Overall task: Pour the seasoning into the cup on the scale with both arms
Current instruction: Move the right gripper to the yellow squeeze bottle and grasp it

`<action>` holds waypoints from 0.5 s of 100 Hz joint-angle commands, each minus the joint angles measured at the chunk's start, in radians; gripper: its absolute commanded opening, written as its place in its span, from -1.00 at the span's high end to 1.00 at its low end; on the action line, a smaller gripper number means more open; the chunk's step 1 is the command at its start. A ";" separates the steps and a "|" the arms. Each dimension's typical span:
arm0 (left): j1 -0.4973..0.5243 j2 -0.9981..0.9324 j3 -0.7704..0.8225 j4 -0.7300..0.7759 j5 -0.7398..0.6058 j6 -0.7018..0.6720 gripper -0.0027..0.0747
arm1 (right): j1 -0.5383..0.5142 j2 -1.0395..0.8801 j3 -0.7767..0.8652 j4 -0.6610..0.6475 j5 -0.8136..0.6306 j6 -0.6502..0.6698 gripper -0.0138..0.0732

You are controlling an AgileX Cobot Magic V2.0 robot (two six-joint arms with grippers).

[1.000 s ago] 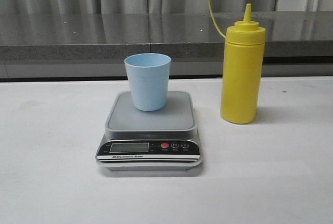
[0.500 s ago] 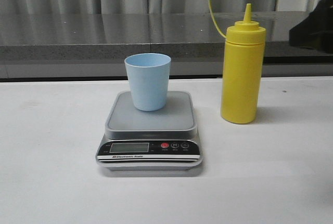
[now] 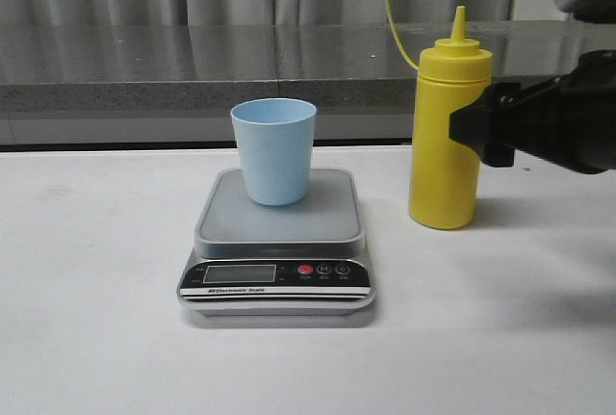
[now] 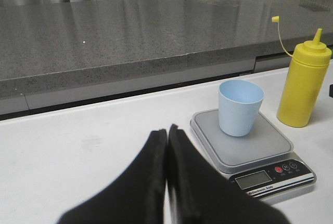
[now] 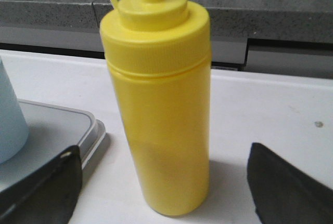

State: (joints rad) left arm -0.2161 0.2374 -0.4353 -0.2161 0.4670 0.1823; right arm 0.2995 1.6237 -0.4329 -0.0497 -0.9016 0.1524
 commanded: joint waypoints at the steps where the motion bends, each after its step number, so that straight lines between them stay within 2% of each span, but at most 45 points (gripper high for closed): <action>1: 0.004 0.010 -0.024 -0.011 -0.067 -0.008 0.98 | 0.000 0.010 -0.050 -0.030 -0.104 0.044 -0.82; 50: 0.004 0.010 -0.024 -0.011 -0.067 -0.008 0.98 | -0.001 0.166 -0.243 -0.037 -0.081 0.048 -0.82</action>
State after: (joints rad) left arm -0.2161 0.2374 -0.4353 -0.2161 0.4676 0.1823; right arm 0.2995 1.8112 -0.6290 -0.0753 -0.9055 0.1971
